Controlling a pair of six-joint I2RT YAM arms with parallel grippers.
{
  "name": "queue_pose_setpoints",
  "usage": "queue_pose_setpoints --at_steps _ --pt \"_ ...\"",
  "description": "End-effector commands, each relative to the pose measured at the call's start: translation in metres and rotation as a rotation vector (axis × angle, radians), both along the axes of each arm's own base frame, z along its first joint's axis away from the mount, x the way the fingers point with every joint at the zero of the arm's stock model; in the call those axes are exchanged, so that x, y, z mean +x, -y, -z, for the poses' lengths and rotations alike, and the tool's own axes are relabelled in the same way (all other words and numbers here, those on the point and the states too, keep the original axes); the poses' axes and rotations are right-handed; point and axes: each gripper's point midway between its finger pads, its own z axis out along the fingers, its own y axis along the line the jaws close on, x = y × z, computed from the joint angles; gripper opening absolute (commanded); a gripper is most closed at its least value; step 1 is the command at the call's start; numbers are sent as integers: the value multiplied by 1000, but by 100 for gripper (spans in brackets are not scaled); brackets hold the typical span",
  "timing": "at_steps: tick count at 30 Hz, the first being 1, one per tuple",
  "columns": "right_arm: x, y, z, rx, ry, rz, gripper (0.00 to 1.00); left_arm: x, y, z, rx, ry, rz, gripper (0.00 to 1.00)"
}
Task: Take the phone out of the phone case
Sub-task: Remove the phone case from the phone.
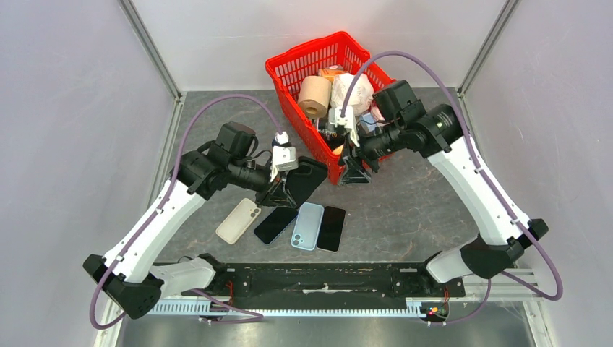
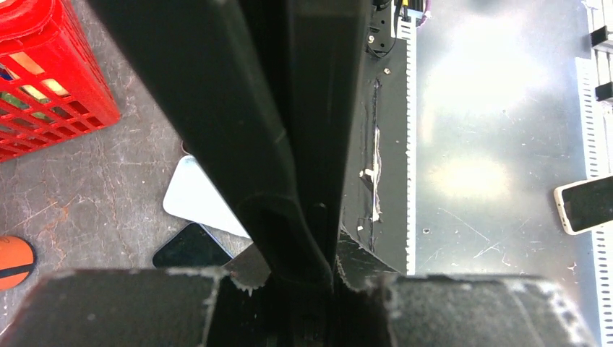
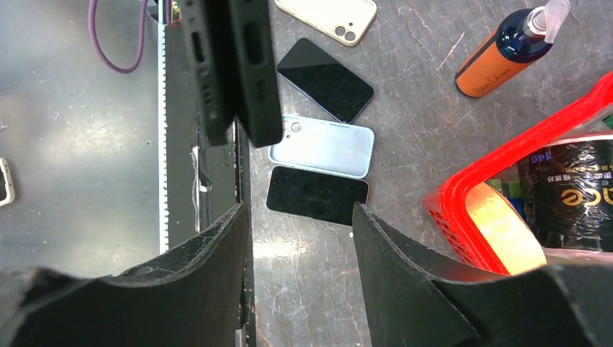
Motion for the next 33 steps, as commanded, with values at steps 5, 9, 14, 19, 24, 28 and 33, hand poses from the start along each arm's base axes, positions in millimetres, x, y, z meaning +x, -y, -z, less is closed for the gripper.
queue_pose_setpoints --at_steps 5,9,14,19,24,28,33 --pt "-28 2 -45 121 77 -112 60 0 6 -13 -87 105 77 2" --pt "-37 -5 -59 186 46 -171 59 4 5 -9 -72 120 67 2" --pt "-42 -14 -64 230 -17 -213 57 8 4 -9 -64 132 51 2" --pt "-41 -19 -64 243 -54 -224 56 9 5 -8 -63 132 45 2" --pt "-38 -24 -61 247 -86 -226 56 10 5 -8 -63 128 40 2" --pt "-37 -25 -59 247 -97 -226 56 11 5 -8 -60 128 37 2" --pt "-38 -25 -59 248 -106 -228 56 12 6 -8 -61 130 30 2"
